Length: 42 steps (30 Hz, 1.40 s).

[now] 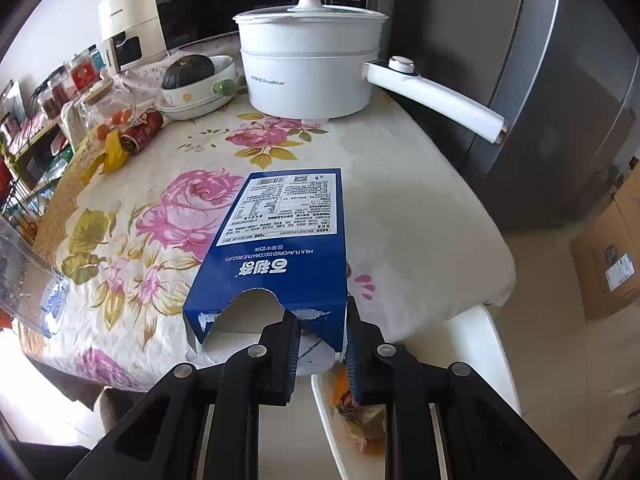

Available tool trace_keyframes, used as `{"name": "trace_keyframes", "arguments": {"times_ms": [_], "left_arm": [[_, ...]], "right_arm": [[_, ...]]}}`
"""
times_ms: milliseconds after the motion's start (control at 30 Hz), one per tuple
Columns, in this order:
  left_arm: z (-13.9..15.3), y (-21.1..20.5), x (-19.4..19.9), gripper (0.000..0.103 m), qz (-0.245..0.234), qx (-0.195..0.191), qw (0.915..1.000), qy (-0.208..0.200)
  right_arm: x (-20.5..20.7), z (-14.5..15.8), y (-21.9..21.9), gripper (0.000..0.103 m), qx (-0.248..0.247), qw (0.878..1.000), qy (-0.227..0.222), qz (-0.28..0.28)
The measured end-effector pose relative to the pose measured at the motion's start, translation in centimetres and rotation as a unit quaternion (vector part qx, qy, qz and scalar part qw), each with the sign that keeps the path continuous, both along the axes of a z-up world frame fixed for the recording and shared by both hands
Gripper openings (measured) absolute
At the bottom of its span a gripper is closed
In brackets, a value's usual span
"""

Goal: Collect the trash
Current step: 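Carry the water bottle and blue box toward the white bin with both tools, then open the left tool to drop the bottle while the right tool releases the box into the bin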

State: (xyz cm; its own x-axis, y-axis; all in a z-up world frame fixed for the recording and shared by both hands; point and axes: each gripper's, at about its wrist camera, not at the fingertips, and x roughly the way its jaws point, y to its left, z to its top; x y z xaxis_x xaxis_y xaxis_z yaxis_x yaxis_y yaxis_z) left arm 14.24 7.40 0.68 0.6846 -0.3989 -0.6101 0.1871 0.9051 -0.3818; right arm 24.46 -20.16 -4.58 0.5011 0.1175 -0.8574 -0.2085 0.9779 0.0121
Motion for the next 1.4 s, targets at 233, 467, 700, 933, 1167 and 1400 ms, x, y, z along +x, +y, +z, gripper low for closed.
{"name": "trace_keyframes", "arguments": {"times_ms": [233, 467, 700, 933, 1167, 1400], "left_arm": [[-0.5, -4.7, -0.2, 0.065, -0.027, 0.010, 0.9996, -0.004], [-1.3, -7.7, 0.1, 0.065, -0.042, -0.002, 0.9991, -0.010], [-2.6, -11.5, 0.9, 0.065, -0.060, -0.013, 0.9981, 0.000], [-4.1, -15.8, 2.0, 0.065, -0.090, -0.006, 0.9959, 0.007], [-5.9, -19.8, 2.9, 0.065, -0.115, 0.000, 0.9933, 0.018], [-7.8, -22.6, 3.8, 0.065, -0.124, 0.001, 0.9918, 0.032]], "right_arm": [[-2.7, 1.0, -5.6, 0.020, 0.027, 0.999, -0.010, -0.023], [-4.4, 1.6, -9.2, 0.020, 0.034, 0.998, 0.003, -0.044], [-6.7, 1.6, -12.0, 0.020, 0.028, 0.998, 0.016, -0.048], [-9.1, 1.1, -15.3, 0.020, 0.032, 0.997, 0.029, -0.064], [-10.3, 0.2, -18.1, 0.020, 0.027, 0.996, 0.040, -0.075], [-10.7, -0.2, -19.5, 0.010, 0.032, 0.995, 0.048, -0.077]]}}
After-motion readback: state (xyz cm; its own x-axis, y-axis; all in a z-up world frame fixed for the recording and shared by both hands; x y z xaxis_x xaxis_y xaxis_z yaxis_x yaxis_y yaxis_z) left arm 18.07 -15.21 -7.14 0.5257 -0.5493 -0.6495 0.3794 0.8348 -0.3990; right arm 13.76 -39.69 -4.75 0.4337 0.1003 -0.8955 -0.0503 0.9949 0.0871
